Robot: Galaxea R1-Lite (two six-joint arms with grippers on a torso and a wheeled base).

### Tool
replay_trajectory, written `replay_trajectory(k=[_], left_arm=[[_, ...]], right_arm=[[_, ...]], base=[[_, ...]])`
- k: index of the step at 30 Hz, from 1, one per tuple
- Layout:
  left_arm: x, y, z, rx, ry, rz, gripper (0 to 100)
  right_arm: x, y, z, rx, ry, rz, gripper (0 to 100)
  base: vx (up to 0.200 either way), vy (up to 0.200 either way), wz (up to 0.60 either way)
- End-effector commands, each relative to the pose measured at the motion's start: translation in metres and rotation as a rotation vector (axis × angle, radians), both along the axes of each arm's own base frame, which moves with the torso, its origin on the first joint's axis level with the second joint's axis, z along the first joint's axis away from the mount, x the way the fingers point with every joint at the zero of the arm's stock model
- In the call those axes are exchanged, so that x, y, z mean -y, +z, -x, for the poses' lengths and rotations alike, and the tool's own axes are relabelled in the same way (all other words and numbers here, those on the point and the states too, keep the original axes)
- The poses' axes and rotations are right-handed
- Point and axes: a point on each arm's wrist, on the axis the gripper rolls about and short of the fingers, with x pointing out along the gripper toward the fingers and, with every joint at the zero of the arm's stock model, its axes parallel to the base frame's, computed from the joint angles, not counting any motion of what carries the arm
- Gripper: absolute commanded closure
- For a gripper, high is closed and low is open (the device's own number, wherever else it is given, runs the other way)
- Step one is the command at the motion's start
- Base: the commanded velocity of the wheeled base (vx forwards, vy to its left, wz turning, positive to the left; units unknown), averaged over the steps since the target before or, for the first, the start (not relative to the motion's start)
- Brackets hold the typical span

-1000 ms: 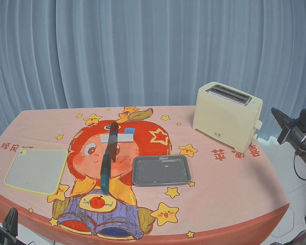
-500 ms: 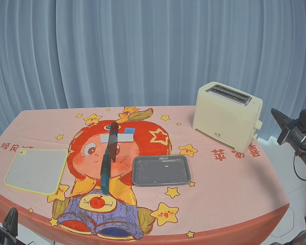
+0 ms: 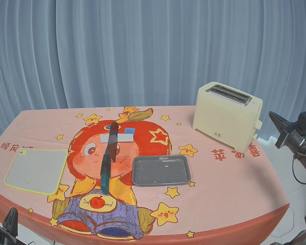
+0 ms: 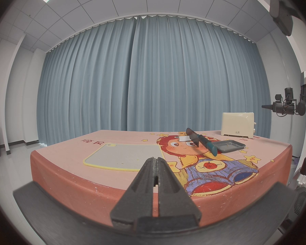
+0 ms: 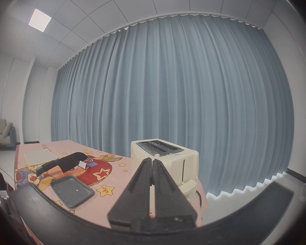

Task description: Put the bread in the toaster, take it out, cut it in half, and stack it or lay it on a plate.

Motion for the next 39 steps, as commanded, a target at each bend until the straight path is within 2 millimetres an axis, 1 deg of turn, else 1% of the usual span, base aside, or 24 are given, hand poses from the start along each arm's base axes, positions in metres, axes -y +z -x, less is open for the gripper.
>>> replay_trajectory(k=[1,6,10,14,17,21,24,28,30,36,39], left_arm=[[0.000,-0.005,0.000,-0.001,0.000,0.000,100],[0.000,-0.005,0.000,-0.001,0.000,0.000,100],[0.000,-0.005,0.000,-0.001,0.002,0.000,100],[0.000,-0.005,0.000,-0.001,0.002,0.000,100],[0.000,-0.005,0.000,-0.001,0.000,0.000,100],[0.000,-0.005,0.000,-0.001,0.000,0.000,100],[0.000,-0.005,0.000,-0.001,0.002,0.000,100],[0.000,-0.005,0.000,-0.001,0.002,0.000,100],[0.000,-0.005,0.000,-0.001,0.000,0.000,100],[0.000,-0.005,0.000,-0.001,0.002,0.000,100],[0.000,-0.005,0.000,-0.001,0.002,0.000,100]], right_arm=[[-0.004,-0.003,0.002,-0.017,0.020,-0.004,100],[-0.008,-0.005,0.006,-0.026,0.035,-0.007,100],[-0.007,-0.013,0.010,-0.060,0.029,0.002,100],[-0.008,-0.016,0.004,-0.084,0.024,-0.005,100],[-0.008,-0.022,-0.002,-0.114,0.023,-0.008,100],[-0.010,-0.021,-0.008,-0.110,0.013,-0.009,100],[-0.015,-0.024,-0.011,-0.117,0.030,-0.007,100],[-0.023,-0.030,-0.005,-0.142,0.056,0.003,100],[-0.026,-0.032,-0.002,-0.152,0.040,0.009,100],[-0.025,-0.031,-0.005,-0.143,-0.044,0.006,100],[-0.027,-0.023,-0.007,-0.108,-0.043,-0.008,100]], base=[[0.000,0.000,0.00],[0.000,0.000,0.00],[0.000,0.000,0.00],[0.000,0.000,0.00],[0.000,0.000,0.00],[0.000,0.000,0.00],[0.000,0.000,0.00],[0.000,0.000,0.00],[0.000,0.000,0.00],[0.000,0.000,0.00],[0.000,0.000,0.00]])
